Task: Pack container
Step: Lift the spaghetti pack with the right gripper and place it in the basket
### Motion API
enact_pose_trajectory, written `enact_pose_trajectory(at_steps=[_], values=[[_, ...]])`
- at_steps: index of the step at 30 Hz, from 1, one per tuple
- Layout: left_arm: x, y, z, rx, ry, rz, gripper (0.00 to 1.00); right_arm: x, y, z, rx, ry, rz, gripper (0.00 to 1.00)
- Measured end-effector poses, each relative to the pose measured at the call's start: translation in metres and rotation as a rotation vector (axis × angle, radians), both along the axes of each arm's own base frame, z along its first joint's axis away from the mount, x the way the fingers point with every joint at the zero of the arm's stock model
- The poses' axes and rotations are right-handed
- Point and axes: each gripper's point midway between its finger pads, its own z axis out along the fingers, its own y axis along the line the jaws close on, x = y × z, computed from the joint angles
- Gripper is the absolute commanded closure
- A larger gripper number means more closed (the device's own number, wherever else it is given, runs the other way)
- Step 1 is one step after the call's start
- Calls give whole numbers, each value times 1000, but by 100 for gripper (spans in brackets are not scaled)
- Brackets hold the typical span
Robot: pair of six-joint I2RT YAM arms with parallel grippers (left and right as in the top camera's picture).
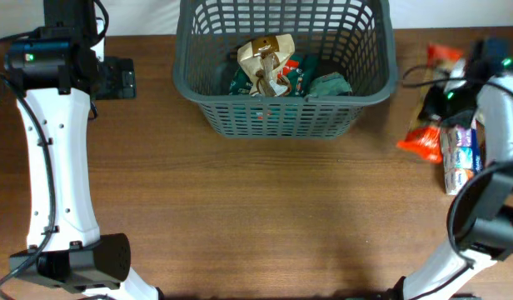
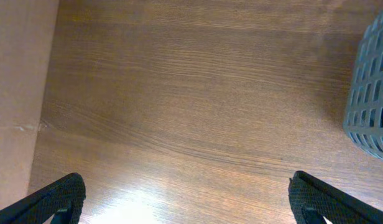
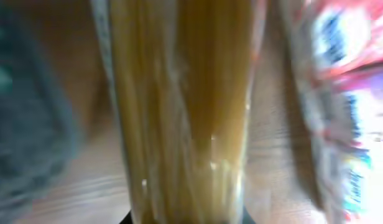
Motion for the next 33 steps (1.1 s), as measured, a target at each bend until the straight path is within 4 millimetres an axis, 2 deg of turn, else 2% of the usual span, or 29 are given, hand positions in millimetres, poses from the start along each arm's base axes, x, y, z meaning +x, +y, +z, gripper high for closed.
enact_pose_trajectory(at_steps=[2, 4, 5, 7, 9, 10, 12, 14, 17, 19, 21, 22, 25, 28, 31, 33], values=[[0, 0, 0, 0, -1, 0, 1, 4, 1, 43, -15, -84, 4, 96], [0, 0, 0, 1, 0, 0, 1, 4, 7, 106, -47, -226, 36, 96], [0, 0, 0, 0, 0, 0, 1, 3, 11, 126, -62, -274, 54, 96], [0, 0, 0, 0, 0, 0, 1, -2, 33, 178, -110, -412, 174, 96], [0, 0, 0, 0, 0, 0, 1, -8, 59, 207, -141, -499, 297, 96], [0, 0, 0, 0, 0, 0, 1, -16, 88, 228, -160, -569, 421, 96], [0, 0, 0, 0, 0, 0, 1, -30, 132, 249, -190, -651, 616, 96], [0, 0, 0, 0, 0, 0, 1, -45, 180, 262, -218, -728, 851, 96], [0, 0, 0, 0, 0, 0, 1, -54, 220, 261, -283, -782, 1123, 96], [0, 0, 0, 0, 0, 0, 1, -53, 228, 258, -325, -801, 1218, 96], [0, 0, 0, 0, 0, 0, 1, -40, 237, 260, -405, -858, 1325, 96], [0, 0, 0, 0, 0, 0, 1, -26, 240, 260, -463, -895, 1376, 96], [0, 0, 0, 0, 2, 0, 1, -4, 243, 251, -518, -913, 1439, 96], [0, 0, 0, 0, -1, 0, 1, 32, 250, 221, -528, -894, 1486, 96], [0, 0, 0, 0, 0, 0, 1, 62, 255, 172, -482, -820, 1517, 96], [0, 0, 0, 0, -1, 0, 1, 81, 258, 126, -430, -743, 1540, 96]])
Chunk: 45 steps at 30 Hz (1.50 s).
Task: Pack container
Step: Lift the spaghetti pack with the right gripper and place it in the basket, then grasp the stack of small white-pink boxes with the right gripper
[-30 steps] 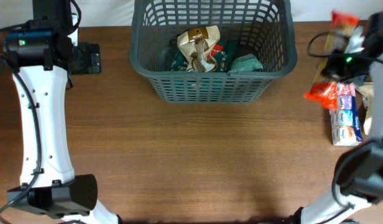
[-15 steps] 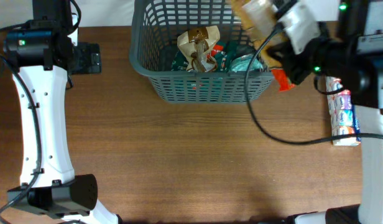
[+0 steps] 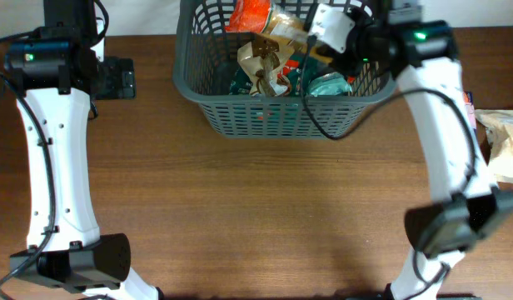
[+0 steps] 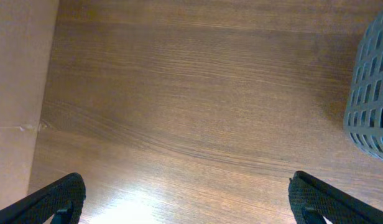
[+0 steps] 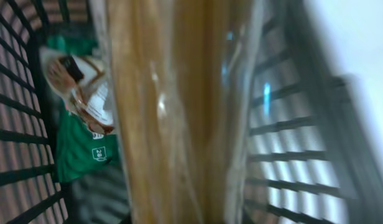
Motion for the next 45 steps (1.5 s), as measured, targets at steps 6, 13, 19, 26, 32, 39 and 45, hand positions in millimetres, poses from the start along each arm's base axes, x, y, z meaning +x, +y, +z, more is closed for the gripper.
enact_pose_trajectory(at_steps=[6, 13, 19, 26, 32, 39, 45], values=[[0, 0, 0, 0, 0, 0, 1, 16, 3, -54, -2, 108, -20, 52], [0, 0, 0, 0, 0, 0, 1, 13, 6, 16, 156, 43, -147, 41], [0, 0, 0, 0, 1, 0, 1, -52, -19, 156, 341, -107, -333, 41], [0, 0, 0, 0, 1, 0, 1, -108, -163, 192, 413, -137, -942, 40], [0, 0, 0, 0, 1, 0, 1, -104, -314, 95, 415, 92, -1448, 30], [0, 0, 0, 0, 1, 0, 1, -98, -407, -80, 423, 428, -1649, 13], [0, 0, 0, 0, 2, 0, 1, -87, -389, -177, 350, 660, -1548, 10]])
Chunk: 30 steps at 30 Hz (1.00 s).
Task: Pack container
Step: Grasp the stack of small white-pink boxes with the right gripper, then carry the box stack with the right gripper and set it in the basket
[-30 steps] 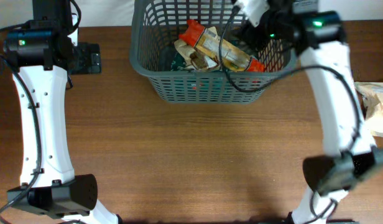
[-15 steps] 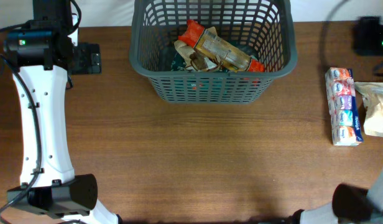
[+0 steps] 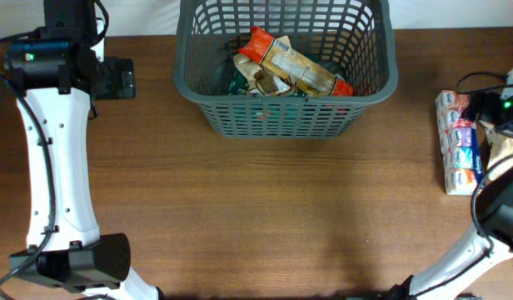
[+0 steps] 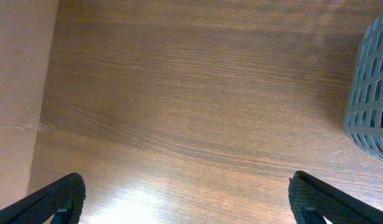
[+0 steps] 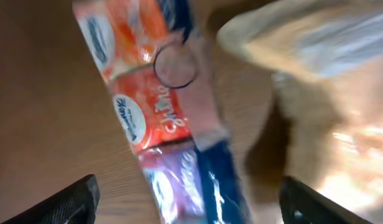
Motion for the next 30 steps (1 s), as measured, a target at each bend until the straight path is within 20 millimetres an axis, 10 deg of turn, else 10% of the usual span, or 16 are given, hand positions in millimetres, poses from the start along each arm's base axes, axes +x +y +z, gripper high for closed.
enact_pose_trajectory(at_steps=[6, 9, 12, 18, 21, 25, 28, 30], values=[[0, 0, 0, 0, 0, 0, 1, 4, 25, -57, 44, 115, 105, 17], [0, 0, 0, 0, -1, 0, 1, 5, 29, -69, 26, 147, 123, 68], [0, 0, 0, 0, 0, 0, 1, 7, 29, -67, 17, 144, 116, 96], [0, 0, 0, 0, 0, 0, 1, 8, 42, -54, 135, 123, 54, 96], [0, 0, 0, 0, 1, 0, 1, 29, 52, -9, 228, 15, 57, 96], [0, 0, 0, 0, 0, 0, 1, 69, 61, 146, 160, -339, 126, 96], [0, 0, 0, 0, 0, 0, 1, 64, 103, 264, 47, -585, 235, 96], [0, 0, 0, 0, 0, 0, 1, 39, 174, 358, -35, -807, 411, 96]])
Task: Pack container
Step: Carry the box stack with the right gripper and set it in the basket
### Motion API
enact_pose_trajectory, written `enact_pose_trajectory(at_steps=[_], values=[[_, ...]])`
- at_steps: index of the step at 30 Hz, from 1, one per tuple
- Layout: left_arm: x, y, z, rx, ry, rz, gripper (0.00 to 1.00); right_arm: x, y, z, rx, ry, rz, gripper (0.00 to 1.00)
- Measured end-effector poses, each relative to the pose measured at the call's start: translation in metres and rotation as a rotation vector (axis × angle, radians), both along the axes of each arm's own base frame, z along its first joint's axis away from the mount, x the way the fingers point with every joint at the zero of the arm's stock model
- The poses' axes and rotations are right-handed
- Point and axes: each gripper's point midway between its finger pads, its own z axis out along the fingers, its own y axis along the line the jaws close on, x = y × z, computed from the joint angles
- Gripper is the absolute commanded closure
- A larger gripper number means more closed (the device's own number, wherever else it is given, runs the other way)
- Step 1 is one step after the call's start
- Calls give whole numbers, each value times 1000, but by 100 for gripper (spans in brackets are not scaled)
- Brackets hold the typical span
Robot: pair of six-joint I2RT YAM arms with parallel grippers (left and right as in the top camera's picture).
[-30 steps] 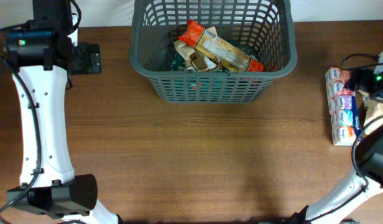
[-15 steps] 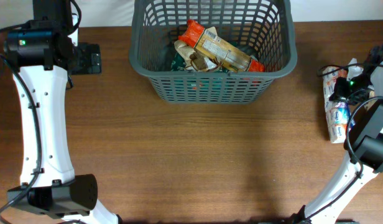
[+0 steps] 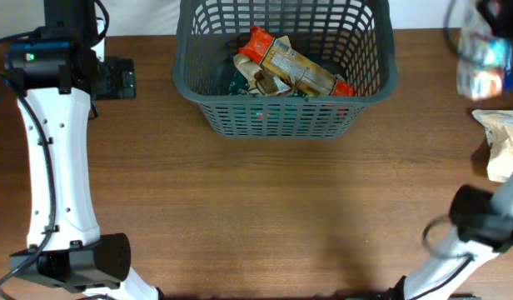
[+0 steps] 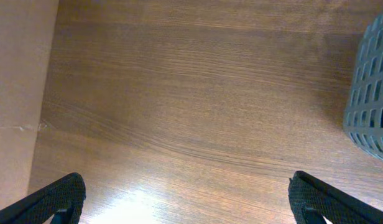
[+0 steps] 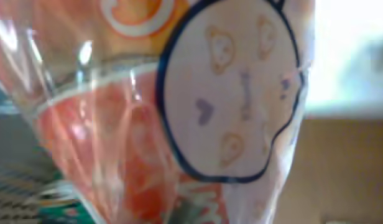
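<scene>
The grey plastic basket [image 3: 286,112] stands at the table's far middle. A long pasta packet with red ends [image 3: 294,67] lies across other packets in it. My right gripper [image 3: 492,15] is at the far right, shut on a colourful multi-pack of small packets [image 3: 481,54], held up off the table and blurred. In the right wrist view that pack [image 5: 198,112], orange with a round white label, fills the frame and hides the fingers. My left gripper [image 4: 191,208] hangs open over bare wood left of the basket, nothing between its fingers.
A crumpled paper bag [image 3: 500,142] lies at the table's right edge. The left arm's white links [image 3: 57,167] run down the left side. A corner of the basket [image 4: 369,93] shows at the right of the left wrist view.
The multi-pack lay on the table at the right with my right gripper open above it. Now the gripper is shut on it and holds it up, farther back. The left arm has not moved.
My right gripper first held the pasta packet among the goods at the right. Then it held it over the basket. Later the pasta lay in the basket and the gripper was open over the multi-pack. Now the multi-pack is lifted.
</scene>
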Motion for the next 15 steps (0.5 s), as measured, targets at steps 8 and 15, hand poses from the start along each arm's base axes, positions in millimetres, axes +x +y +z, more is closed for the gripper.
enact_pose_trajectory(at_steps=[8, 15], values=[[0, 0, 0, 0, 0, -1, 1, -34, 208, 33, -337, -270, 628, 96], [0, 0, 0, 0, 0, 0, 1, 62, 270, -91, -631, -162, 743, 96]])
